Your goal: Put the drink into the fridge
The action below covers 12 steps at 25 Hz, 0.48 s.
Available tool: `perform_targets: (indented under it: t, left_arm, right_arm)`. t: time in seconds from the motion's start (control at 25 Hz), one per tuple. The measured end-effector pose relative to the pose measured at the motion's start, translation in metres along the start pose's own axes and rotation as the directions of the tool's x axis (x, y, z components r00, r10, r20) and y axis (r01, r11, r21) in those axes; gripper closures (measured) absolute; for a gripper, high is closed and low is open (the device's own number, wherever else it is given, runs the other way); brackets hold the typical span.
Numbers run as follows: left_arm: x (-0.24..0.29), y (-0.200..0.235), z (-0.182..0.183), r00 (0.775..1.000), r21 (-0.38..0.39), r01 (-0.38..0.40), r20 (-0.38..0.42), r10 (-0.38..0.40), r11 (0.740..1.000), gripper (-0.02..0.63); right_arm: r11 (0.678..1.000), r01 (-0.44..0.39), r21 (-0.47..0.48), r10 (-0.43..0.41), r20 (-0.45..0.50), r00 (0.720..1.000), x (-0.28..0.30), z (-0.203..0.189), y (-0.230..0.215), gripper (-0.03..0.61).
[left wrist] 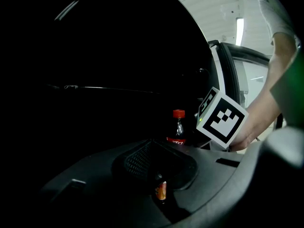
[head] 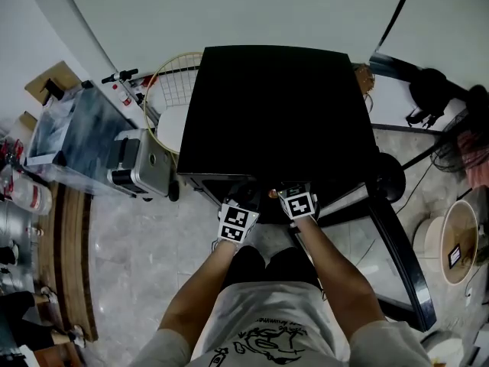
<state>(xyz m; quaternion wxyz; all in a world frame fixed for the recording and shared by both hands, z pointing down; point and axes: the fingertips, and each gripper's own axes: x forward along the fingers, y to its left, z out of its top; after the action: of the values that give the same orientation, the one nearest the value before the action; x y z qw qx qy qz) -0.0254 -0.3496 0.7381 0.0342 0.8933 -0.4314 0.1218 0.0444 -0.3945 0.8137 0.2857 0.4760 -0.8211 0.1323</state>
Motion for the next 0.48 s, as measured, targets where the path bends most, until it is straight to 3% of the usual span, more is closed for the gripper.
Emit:
perform_targets:
  t: [0.48]
  left_arm:
    - [0.013, 0.002, -0.008, 1.0, -0.023, -0.022, -0.023, 0.022, 0.999, 0.594]
  right_arm:
    - [1.0, 0.0, 0.025, 0.001, -0.019, 1.0, 0.015, 0.004, -0.006, 0.266]
